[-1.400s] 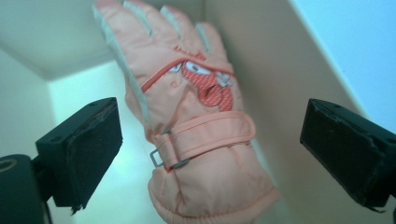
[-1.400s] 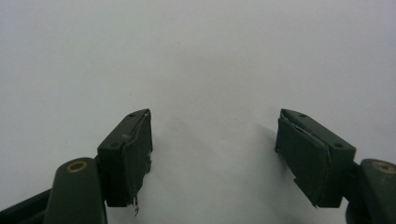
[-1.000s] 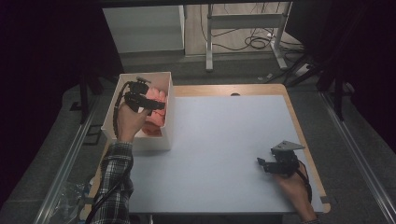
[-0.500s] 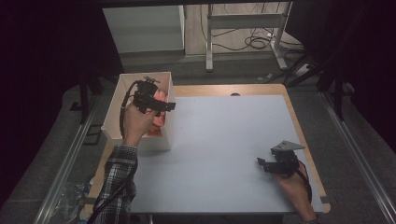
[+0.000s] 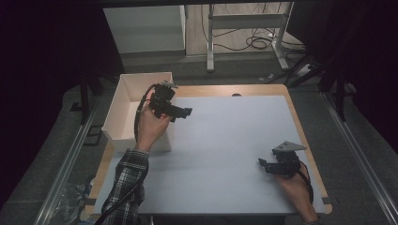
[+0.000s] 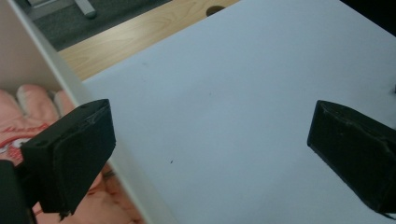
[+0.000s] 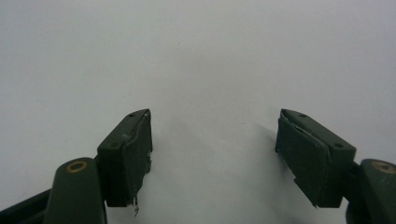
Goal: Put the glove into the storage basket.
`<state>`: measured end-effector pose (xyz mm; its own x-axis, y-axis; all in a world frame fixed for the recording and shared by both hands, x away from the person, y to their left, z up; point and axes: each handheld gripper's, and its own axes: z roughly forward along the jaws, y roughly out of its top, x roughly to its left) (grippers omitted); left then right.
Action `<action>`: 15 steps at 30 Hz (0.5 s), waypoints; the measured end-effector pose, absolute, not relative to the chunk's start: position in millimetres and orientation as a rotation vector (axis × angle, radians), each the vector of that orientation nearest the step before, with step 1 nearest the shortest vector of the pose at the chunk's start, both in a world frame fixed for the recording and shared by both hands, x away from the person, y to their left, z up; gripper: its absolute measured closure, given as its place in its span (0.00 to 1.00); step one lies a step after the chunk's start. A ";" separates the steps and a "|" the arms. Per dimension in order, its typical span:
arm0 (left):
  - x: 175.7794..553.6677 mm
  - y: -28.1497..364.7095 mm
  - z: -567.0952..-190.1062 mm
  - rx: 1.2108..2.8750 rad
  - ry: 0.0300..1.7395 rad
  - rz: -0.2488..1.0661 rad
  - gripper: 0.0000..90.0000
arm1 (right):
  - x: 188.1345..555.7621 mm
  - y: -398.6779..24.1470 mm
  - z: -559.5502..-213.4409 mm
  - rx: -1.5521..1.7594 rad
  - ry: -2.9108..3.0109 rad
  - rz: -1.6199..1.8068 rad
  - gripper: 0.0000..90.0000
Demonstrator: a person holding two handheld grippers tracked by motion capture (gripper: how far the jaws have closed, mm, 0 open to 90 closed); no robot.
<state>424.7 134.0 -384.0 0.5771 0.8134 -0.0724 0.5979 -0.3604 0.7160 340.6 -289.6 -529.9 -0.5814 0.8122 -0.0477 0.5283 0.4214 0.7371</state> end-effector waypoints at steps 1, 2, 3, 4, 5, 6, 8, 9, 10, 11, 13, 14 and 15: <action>424.2 130.6 -384.6 2.095 1.111 0.382 0.01 | 340.7 -289.6 -529.9 1.143 2.282 0.972 0.31; 423.7 127.1 -385.4 2.100 1.100 0.381 0.01 | 340.6 -289.6 -529.9 1.143 2.282 0.972 0.30; 422.2 120.7 -386.6 2.110 1.084 0.381 0.01 | 340.6 -289.6 -529.9 1.143 2.282 0.972 0.30; 420.9 116.2 -387.5 2.115 1.071 0.379 0.01 | 340.6 -289.6 -529.9 1.143 2.282 0.972 0.30; 420.2 113.8 -388.0 2.118 1.061 0.376 0.02 | 340.6 -289.6 -529.9 1.143 2.282 0.972 0.30; 419.0 110.1 -388.8 2.118 1.051 0.372 0.02 | 340.6 -289.6 -529.9 1.143 2.282 0.972 0.30; 416.9 103.9 -390.1 2.124 1.032 0.368 0.02 | 340.6 -289.6 -529.9 1.143 2.282 0.972 0.30; 415.8 101.2 -390.7 2.127 1.023 0.366 0.02 | 340.6 -289.6 -529.9 1.143 2.282 0.972 0.30; 414.1 96.8 -391.8 2.131 1.011 0.365 0.02 | 340.6 -289.6 -529.9 1.143 2.282 0.972 0.30; 413.1 94.2 -392.5 2.132 1.003 0.365 0.02 | 340.6 -289.6 -529.9 1.143 2.282 0.972 0.30; 410.4 88.2 -394.3 2.136 0.985 0.358 0.02 | 340.6 -289.6 -529.9 1.143 2.282 0.972 0.30; 408.5 83.6 -395.8 2.140 0.972 0.353 0.02 | 340.6 -289.6 -529.9 1.142 2.282 0.972 0.30; 407.2 80.8 -396.8 2.143 0.964 0.352 0.02 | 340.6 -289.7 -529.7 1.142 2.284 0.970 0.30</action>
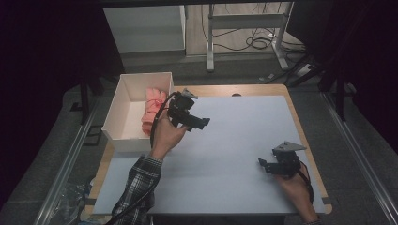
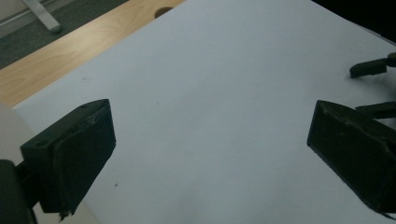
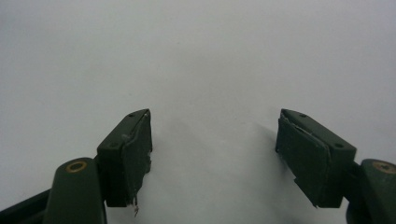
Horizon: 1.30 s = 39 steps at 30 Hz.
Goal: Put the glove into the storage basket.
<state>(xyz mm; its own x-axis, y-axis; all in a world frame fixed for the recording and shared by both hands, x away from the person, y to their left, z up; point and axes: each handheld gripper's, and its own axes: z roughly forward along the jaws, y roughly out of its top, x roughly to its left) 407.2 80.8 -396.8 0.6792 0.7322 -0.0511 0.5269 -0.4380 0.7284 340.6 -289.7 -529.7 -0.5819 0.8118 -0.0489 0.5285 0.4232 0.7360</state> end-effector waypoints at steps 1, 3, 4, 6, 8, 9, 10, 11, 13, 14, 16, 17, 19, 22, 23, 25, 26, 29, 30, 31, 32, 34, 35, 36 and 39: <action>405.1 76.4 -398.2 2.151 0.950 0.350 0.02 | 340.6 -289.7 -529.7 1.142 2.284 0.970 0.30; 402.2 70.6 -400.1 2.157 0.931 0.346 0.02 | 340.6 -289.7 -529.7 1.142 2.284 0.970 0.30; 400.6 67.4 -401.1 2.162 0.920 0.344 0.02 | 340.6 -289.7 -529.8 1.141 2.284 0.970 0.30; 397.1 61.0 -403.9 2.164 0.903 0.334 0.02 | 340.6 -289.7 -529.7 1.141 2.285 0.970 0.30; 392.6 54.1 -408.1 2.171 0.876 0.325 0.02 | 340.6 -289.7 -529.8 1.141 2.284 0.970 0.30; 391.3 52.3 -409.4 2.174 0.868 0.323 0.02 | 340.6 -289.7 -529.7 1.141 2.284 0.970 0.30; 389.8 50.3 -410.9 2.176 0.863 0.317 0.02 | 340.6 -289.7 -529.7 1.141 2.284 0.970 0.30; 387.0 46.9 -413.6 2.181 0.850 0.315 0.02 | 340.6 -289.7 -529.8 1.140 2.284 0.970 0.30; 384.2 44.4 -416.1 2.183 0.839 0.316 0.02 | 340.7 -289.7 -529.7 1.139 2.284 0.970 0.30; 382.3 42.9 -417.8 2.181 0.834 0.310 0.02 | 340.7 -289.7 -529.7 1.139 2.284 0.970 0.30; 378.4 40.4 -422.1 2.175 0.820 0.293 0.01 | 340.7 -289.7 -529.8 1.139 2.284 0.970 0.30; 376.5 39.6 -423.9 2.174 0.817 0.289 0.01 | 340.7 -289.7 -529.8 1.138 2.284 0.970 0.30; 373.3 38.5 -427.3 2.174 0.809 0.288 0.01 | 340.8 -289.7 -529.8 1.137 2.284 0.970 0.30; 368.5 38.6 -432.0 2.174 0.804 0.280 0.01 | 340.7 -289.7 -529.8 1.137 2.284 0.970 0.30; 366.9 38.8 -433.7 2.171 0.805 0.279 0.01 | 340.7 -289.7 -529.8 1.137 2.284 0.970 0.30; 364.1 40.0 -436.2 2.178 0.804 0.281 0.01 | 340.7 -289.7 -529.8 1.136 2.284 0.970 0.30; 362.2 40.7 -437.7 2.175 0.807 0.280 0.00 | 340.7 -289.7 -529.8 1.136 2.284 0.970 0.30; 357.0 45.1 -441.6 2.178 0.800 0.277 0.00 | 340.7 -289.8 -529.6 1.138 2.285 0.969 0.30; 355.1 46.4 -442.9 2.175 0.801 0.278 0.00 | 340.7 -289.8 -529.6 1.137 2.286 0.969 0.30; 352.7 48.4 -444.4 2.176 0.801 0.279 0.00 | 340.7 -289.8 -529.6 1.137 2.286 0.969 0.30; 351.4 49.6 -445.5 2.175 0.800 0.278 0.00 | 340.7 -289.8 -529.6 1.136 2.286 0.969 0.30; 347.2 52.7 -448.4 2.171 0.800 0.279 0.00 | 340.7 -289.8 -529.7 1.136 2.286 0.968 0.30; 345.4 54.1 -449.6 2.174 0.798 0.279 0.00 | 340.8 -289.7 -529.9 1.135 2.283 0.970 0.30; 343.6 55.0 -451.1 2.171 0.799 0.282 0.00 | 340.7 -289.6 -529.8 1.138 2.284 0.970 0.30; 338.5 58.9 -456.2 2.175 0.797 0.281 0.00 | 340.7 -289.6 -529.7 1.138 2.284 0.970 0.30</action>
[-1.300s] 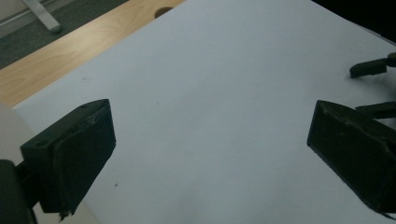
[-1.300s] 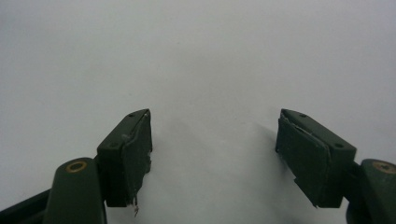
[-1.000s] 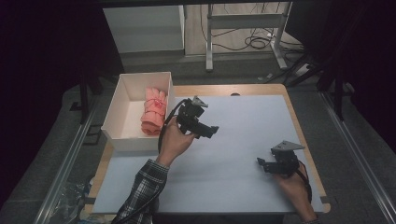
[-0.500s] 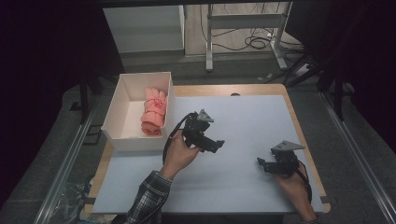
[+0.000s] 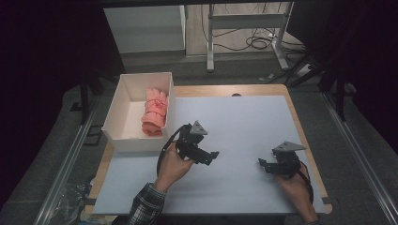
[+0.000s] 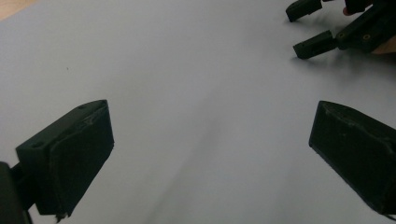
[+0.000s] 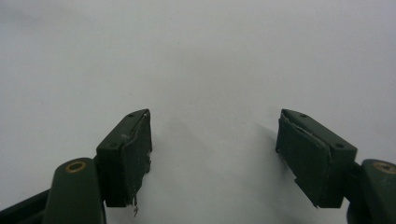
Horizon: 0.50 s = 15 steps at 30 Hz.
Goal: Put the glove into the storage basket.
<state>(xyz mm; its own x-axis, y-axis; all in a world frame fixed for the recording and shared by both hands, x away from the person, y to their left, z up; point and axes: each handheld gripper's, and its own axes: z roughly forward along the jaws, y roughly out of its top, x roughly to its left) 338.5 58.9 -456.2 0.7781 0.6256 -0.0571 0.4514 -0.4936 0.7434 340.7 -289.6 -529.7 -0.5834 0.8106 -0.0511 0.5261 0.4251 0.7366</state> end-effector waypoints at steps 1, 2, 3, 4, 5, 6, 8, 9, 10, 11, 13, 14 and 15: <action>337.4 59.7 -457.5 2.176 0.797 0.281 0.00 | 340.6 -289.6 -529.7 1.138 2.284 0.970 0.30; 336.2 60.2 -458.9 2.172 0.800 0.278 0.00 | 340.6 -289.6 -529.7 1.139 2.284 0.970 0.30; 335.0 61.6 -460.6 2.178 0.798 0.278 0.00 | 340.7 -289.7 -529.8 1.138 2.284 0.970 0.30; 333.5 62.4 -462.5 2.176 0.801 0.276 0.00 | 340.7 -289.7 -529.8 1.137 2.284 0.970 0.30; 332.2 63.6 -464.4 2.179 0.799 0.274 0.00 | 340.7 -289.7 -529.8 1.137 2.284 0.970 0.30; 330.7 64.8 -466.8 2.181 0.800 0.272 0.00 | 340.7 -289.7 -529.8 1.137 2.284 0.970 0.30; 328.5 66.6 -471.2 2.182 0.803 0.270 0.00 | 340.7 -289.6 -529.8 1.138 2.284 0.970 0.30; 327.7 67.2 -472.9 2.180 0.806 0.270 0.00 | 340.7 -289.6 -529.8 1.138 2.284 0.970 0.30; 326.5 68.4 -475.6 2.182 0.807 0.270 0.00 | 340.6 -289.6 -529.8 1.137 2.284 0.970 0.30; 325.9 69.1 -477.4 2.183 0.807 0.271 0.00 | 340.7 -289.7 -529.8 1.137 2.284 0.970 0.30; 324.1 70.4 -482.0 2.177 0.813 0.270 0.00 | 340.7 -289.7 -529.8 1.137 2.284 0.970 0.30; 323.4 71.3 -484.9 2.180 0.812 0.266 0.01 | 340.6 -289.7 -529.8 1.137 2.284 0.970 0.30; 322.9 71.7 -486.8 2.181 0.814 0.265 0.01 | 340.6 -289.7 -529.8 1.137 2.284 0.970 0.30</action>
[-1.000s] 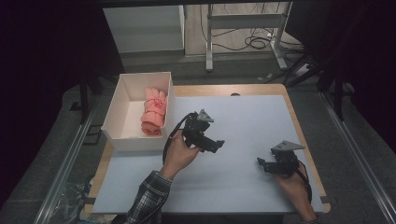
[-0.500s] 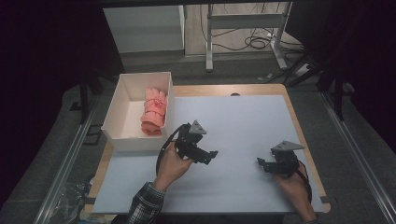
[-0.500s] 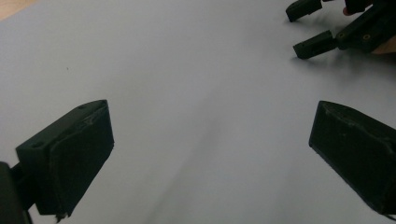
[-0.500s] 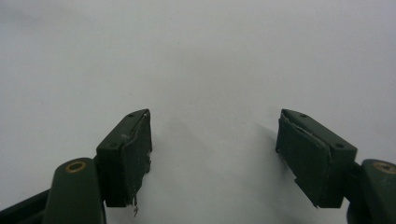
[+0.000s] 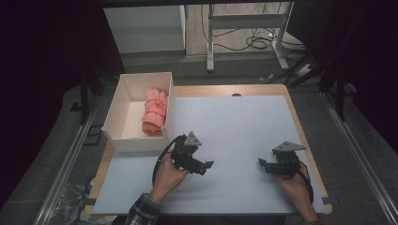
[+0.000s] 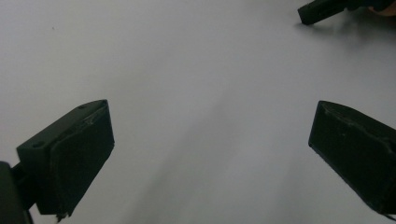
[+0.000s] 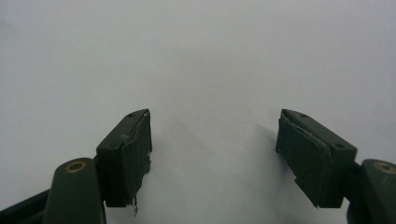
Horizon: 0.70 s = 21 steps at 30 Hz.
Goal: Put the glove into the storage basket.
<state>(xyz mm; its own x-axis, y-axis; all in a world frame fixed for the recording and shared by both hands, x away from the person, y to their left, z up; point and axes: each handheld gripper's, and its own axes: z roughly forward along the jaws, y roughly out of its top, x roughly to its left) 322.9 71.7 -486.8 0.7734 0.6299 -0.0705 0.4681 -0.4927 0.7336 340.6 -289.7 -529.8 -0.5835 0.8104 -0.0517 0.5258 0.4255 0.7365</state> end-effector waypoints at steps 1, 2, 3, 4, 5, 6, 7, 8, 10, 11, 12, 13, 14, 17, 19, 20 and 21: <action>322.3 72.3 -489.9 2.186 0.816 0.264 0.01 | 340.6 -289.7 -529.8 1.137 2.284 0.969 0.30; 321.7 72.7 -492.5 2.188 0.818 0.263 0.01 | 340.6 -289.7 -529.8 1.137 2.284 0.969 0.30; 321.4 73.2 -494.3 2.191 0.817 0.261 0.01 | 340.6 -289.7 -529.8 1.137 2.284 0.969 0.30; 320.9 73.9 -496.9 2.192 0.820 0.261 0.01 | 340.6 -289.7 -529.8 1.137 2.284 0.969 0.30; 320.3 74.7 -500.0 2.194 0.821 0.258 0.01 | 340.6 -289.7 -529.8 1.137 2.284 0.969 0.30; 319.7 75.4 -502.5 2.194 0.823 0.253 0.01 | 340.6 -289.6 -529.8 1.137 2.283 0.970 0.30; 319.2 76.0 -505.1 2.194 0.823 0.250 0.01 | 340.6 -289.6 -529.8 1.137 2.284 0.970 0.30; 318.8 76.2 -507.1 2.192 0.828 0.246 0.01 | 340.6 -289.6 -529.8 1.137 2.284 0.970 0.30; 318.3 77.7 -511.9 2.198 0.829 0.240 0.01 | 340.6 -289.6 -529.8 1.137 2.283 0.970 0.30; 317.9 78.4 -515.2 2.197 0.832 0.234 0.01 | 340.6 -289.6 -529.8 1.136 2.283 0.970 0.30; 317.6 79.1 -517.7 2.197 0.833 0.232 0.01 | 340.6 -289.6 -529.8 1.136 2.283 0.969 0.30; 317.5 79.7 -519.6 2.200 0.833 0.231 0.01 | 340.6 -289.6 -529.8 1.137 2.283 0.969 0.30; 317.3 80.2 -522.3 2.202 0.836 0.222 0.01 | 340.6 -289.6 -529.8 1.136 2.283 0.969 0.30; 317.2 80.6 -530.1 2.211 0.842 0.220 0.01 | 340.6 -289.6 -529.8 1.137 2.283 0.969 0.30; 317.3 80.7 -534.3 2.221 0.838 0.219 0.01 | 340.5 -289.6 -529.8 1.138 2.283 0.969 0.30; 317.0 80.0 -536.2 2.217 0.845 0.216 0.01 | 340.6 -289.6 -529.8 1.136 2.283 0.969 0.30; 317.5 80.1 -538.1 2.230 0.836 0.219 0.01 | 340.5 -289.6 -529.8 1.138 2.283 0.969 0.30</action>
<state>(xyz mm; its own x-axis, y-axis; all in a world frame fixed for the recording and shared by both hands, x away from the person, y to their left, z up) 317.5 80.1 -538.1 0.7742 0.6265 -0.0905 0.5018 -0.5203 0.6910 340.5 -289.6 -529.8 -0.5826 0.8111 -0.0523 0.5260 0.4253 0.7365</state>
